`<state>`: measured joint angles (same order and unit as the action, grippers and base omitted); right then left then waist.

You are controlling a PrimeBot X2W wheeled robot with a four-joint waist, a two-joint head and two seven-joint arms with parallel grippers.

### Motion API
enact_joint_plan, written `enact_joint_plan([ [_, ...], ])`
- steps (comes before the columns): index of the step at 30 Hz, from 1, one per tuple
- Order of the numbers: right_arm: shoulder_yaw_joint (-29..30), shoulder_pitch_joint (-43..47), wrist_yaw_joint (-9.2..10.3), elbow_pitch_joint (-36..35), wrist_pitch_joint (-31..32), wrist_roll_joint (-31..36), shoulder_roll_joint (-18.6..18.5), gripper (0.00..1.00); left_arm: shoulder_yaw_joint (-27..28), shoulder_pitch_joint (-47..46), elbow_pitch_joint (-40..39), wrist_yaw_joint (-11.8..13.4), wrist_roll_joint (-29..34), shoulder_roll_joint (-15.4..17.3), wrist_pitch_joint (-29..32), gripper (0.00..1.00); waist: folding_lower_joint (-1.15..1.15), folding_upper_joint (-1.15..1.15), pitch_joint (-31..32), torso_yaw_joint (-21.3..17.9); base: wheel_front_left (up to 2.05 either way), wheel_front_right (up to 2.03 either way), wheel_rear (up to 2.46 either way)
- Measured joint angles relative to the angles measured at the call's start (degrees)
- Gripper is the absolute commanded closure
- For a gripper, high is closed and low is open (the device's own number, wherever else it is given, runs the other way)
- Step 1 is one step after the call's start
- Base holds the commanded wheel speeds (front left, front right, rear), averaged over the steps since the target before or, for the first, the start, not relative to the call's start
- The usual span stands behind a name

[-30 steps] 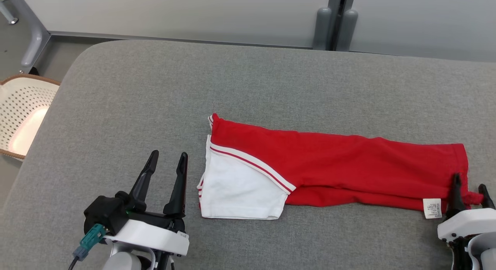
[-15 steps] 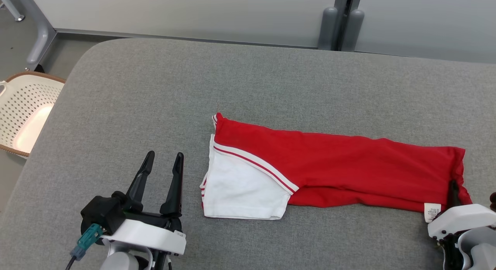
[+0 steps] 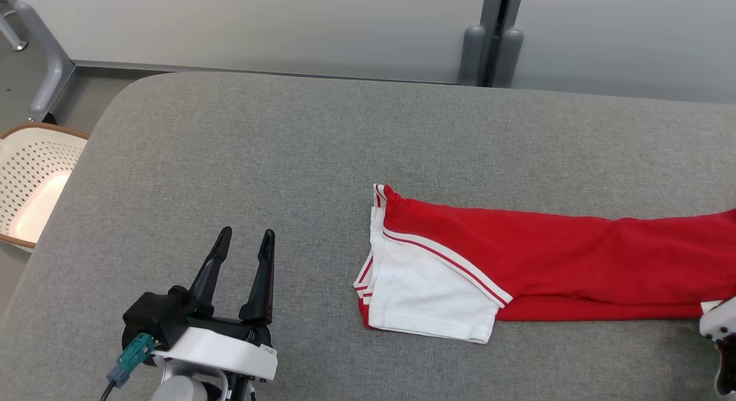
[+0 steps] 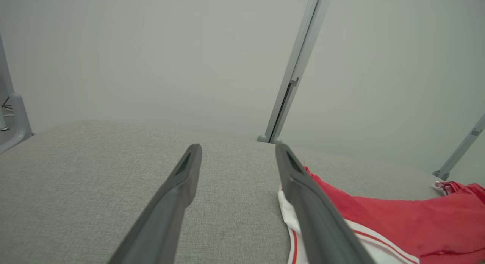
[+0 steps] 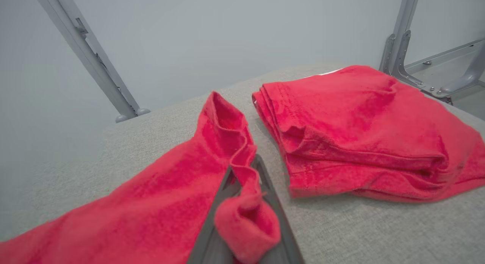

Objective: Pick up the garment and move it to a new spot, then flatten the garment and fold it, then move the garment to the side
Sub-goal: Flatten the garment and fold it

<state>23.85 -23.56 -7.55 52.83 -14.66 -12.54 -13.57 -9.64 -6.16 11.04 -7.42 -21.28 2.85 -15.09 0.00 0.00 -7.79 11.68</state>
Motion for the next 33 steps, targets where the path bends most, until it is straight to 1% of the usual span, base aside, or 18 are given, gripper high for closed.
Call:
enact_joint_plan([
  [2, -1.02, -0.50, 0.01, -2.09, -0.05, 1.62, 2.01, 1.00, 0.05, 0.08, 0.23, -0.01, -0.18, 0.00, 0.00, 0.00, 0.00, 0.00, 0.56, 0.00, 0.00, 0.00, 0.00],
  [5, -4.10, -0.52, 0.05, -5.55, -0.16, 1.51, 4.57, 1.00, 0.19, 0.48, 0.46, 0.00, -0.26, -0.01, 0.00, 0.00, 0.00, 0.00, 1.29, 0.01, 0.00, 0.00, 0.00],
  [9, -11.69, 0.10, 0.07, -11.52, 0.24, -0.54, 7.79, 1.00, 0.23, 1.08, 0.75, -0.01, -0.41, 0.00, 0.01, 0.00, 0.00, 0.00, 2.09, 0.07, 0.00, 0.00, 0.00],
  [16, -27.41, 4.25, 0.07, -24.44, 4.39, -7.36, 10.24, 1.00, -0.11, 1.27, 0.90, -0.01, -0.57, -0.03, 0.00, 0.00, 0.00, 0.00, 2.92, 0.63, 0.00, 0.00, 0.00],
  [20, -34.78, 6.41, 0.07, -29.69, 6.66, -11.24, 10.60, 1.00, -0.21, 1.31, 1.01, -0.01, -0.59, -0.02, 0.00, 0.00, 0.00, 0.00, 3.24, 1.28, 0.00, 0.00, 0.00],
  [22, -37.56, 7.04, 0.07, -30.85, 7.12, -13.77, 10.71, 1.00, -0.18, 1.33, 1.09, -0.01, -0.82, 0.00, 0.00, 0.00, 0.00, 0.00, 3.33, 1.67, 0.00, 0.00, 0.00],
  [25, -41.41, 7.11, 0.07, -30.60, 7.13, -15.55, 10.71, 1.00, -0.52, 1.34, 1.24, -0.01, -1.11, -0.03, 0.00, 0.00, 0.00, 0.00, 3.35, 2.44, 0.00, 0.00, 0.00],
  [28, -44.87, 6.71, 0.07, -28.81, 7.16, -17.11, 10.72, 1.00, -0.83, 1.34, 1.48, -0.01, -2.00, -0.01, 0.00, 0.00, 0.00, 0.00, 3.09, 3.24, 0.00, 0.00, 0.00],
  [33, -48.85, 3.77, 0.07, -24.25, 5.91, -19.51, 10.71, 1.00, -1.52, 1.28, 1.83, -0.01, -3.15, -0.01, 0.00, 0.00, 0.00, 0.00, 2.22, 4.72, 0.00, 0.00, 0.00],
])
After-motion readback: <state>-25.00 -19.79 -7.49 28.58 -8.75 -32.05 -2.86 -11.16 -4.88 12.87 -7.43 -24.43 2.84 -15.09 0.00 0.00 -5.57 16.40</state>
